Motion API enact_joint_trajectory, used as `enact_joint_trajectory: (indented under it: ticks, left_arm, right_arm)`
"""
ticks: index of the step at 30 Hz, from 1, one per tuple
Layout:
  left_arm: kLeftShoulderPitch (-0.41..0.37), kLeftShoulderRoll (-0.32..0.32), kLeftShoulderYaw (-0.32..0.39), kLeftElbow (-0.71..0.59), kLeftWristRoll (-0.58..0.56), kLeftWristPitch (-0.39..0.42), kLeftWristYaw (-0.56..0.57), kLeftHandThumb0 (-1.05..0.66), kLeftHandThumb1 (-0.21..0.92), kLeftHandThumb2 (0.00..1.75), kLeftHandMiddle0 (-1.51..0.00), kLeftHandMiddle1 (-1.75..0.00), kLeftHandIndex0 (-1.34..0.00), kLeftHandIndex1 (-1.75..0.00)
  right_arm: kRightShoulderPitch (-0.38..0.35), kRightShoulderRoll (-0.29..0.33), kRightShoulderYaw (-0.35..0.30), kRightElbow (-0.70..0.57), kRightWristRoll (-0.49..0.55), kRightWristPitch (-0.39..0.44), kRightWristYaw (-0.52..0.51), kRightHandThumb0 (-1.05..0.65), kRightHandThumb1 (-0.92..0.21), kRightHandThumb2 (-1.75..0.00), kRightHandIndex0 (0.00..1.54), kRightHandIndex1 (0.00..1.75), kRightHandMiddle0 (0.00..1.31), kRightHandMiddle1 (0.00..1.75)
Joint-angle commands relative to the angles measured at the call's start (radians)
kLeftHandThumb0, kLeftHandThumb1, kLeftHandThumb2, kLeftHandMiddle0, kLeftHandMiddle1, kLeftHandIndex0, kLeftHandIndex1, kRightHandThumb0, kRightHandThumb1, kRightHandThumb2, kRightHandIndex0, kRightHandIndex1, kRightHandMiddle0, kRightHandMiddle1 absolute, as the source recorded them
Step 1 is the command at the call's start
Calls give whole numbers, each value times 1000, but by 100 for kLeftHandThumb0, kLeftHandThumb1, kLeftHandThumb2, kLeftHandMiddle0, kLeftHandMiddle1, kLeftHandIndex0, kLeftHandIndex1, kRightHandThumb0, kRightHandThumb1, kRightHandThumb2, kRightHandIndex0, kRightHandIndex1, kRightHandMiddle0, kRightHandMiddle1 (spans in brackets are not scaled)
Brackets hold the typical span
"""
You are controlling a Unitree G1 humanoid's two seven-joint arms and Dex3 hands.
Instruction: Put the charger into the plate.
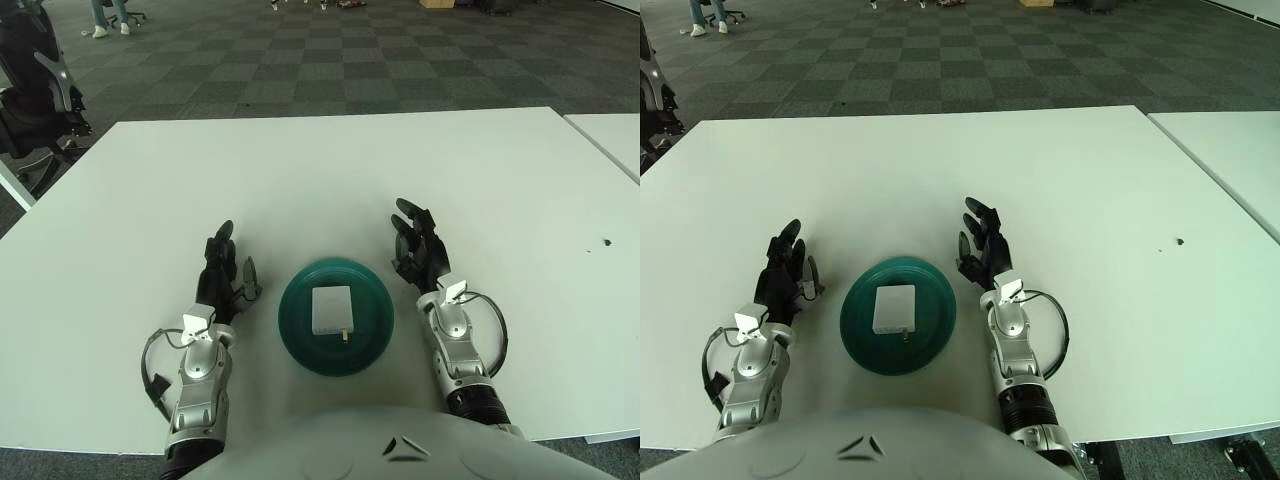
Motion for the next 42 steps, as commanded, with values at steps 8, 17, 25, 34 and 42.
enact_joint_trajectory:
  ticks: [8,17,25,34,42]
  left_arm:
    - [51,-51,-32,107,-70,-47,-37,-90,92,101,-18,-2,0,-54]
    - [90,-67,-86,111,-52,-73,-44,-90,92,100,-19,-1,0,-56]
    - [115,-68,-118,119,-31,-119,-40,-94,92,99,-23,-3,0,-62]
    - [140,-69,-144,131,27,-202,-19,-96,92,97,-23,-2,0,-65]
    - [145,-62,-146,127,45,-219,-8,-97,92,97,-23,-1,0,-63]
  right_arm:
    - [127,-63,-34,73,31,72,62,-78,-92,-89,17,5,0,56]
    - [142,-95,-32,71,-1,96,53,-83,-92,-90,8,1,0,35]
    - [152,-119,-31,83,-13,81,70,-88,-92,-91,1,0,0,18]
    - [167,-145,-22,75,-67,95,42,-92,-92,-90,0,0,0,9]
    - [196,-171,13,17,-122,144,28,-95,-92,-93,0,0,0,6]
